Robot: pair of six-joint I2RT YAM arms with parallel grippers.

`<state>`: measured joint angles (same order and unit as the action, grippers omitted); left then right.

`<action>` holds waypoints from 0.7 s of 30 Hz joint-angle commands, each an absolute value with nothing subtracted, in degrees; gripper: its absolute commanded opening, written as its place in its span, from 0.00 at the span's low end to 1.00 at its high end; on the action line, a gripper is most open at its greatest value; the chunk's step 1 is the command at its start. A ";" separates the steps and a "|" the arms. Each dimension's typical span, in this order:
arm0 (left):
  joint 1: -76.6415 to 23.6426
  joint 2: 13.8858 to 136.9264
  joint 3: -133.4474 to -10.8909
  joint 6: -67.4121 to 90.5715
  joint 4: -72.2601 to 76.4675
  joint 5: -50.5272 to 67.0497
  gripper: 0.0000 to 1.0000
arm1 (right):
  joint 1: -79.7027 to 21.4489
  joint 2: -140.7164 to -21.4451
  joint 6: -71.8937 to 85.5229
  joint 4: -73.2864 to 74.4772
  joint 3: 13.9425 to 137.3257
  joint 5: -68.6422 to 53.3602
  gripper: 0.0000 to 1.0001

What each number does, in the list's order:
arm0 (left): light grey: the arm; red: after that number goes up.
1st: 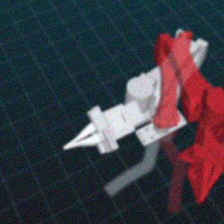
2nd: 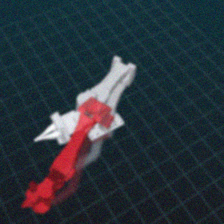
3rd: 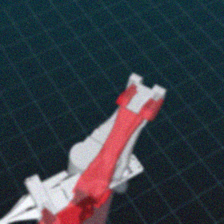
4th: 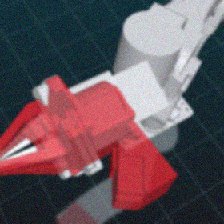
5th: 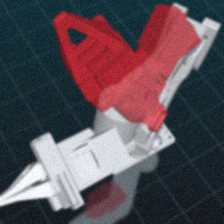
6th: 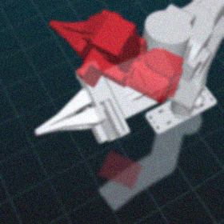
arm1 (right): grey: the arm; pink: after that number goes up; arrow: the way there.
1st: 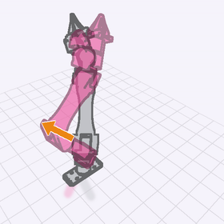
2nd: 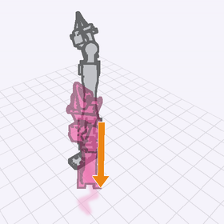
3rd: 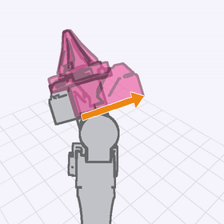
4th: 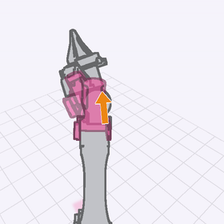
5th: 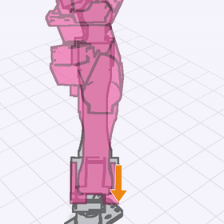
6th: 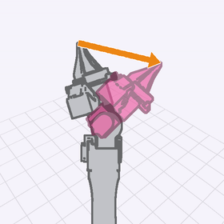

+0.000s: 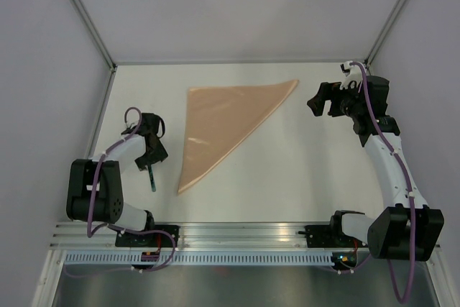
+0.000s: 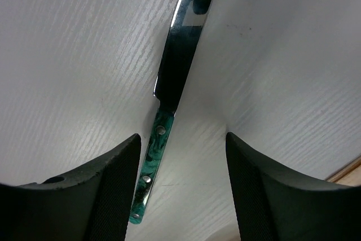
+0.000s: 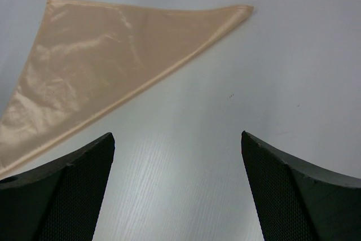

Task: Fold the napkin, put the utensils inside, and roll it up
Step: Pick up the knife at the center of the board.

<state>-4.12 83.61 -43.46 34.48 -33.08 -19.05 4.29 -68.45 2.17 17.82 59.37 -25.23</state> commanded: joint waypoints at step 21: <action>-2.55 91.23 -49.65 30.67 -32.34 -14.59 0.31 | 4.31 -68.73 2.55 17.23 59.41 -26.10 0.98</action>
<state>-2.85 89.12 -48.18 32.97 -32.62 -15.94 4.29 -68.47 2.15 17.82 59.37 -25.23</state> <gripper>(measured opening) 0.321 0.979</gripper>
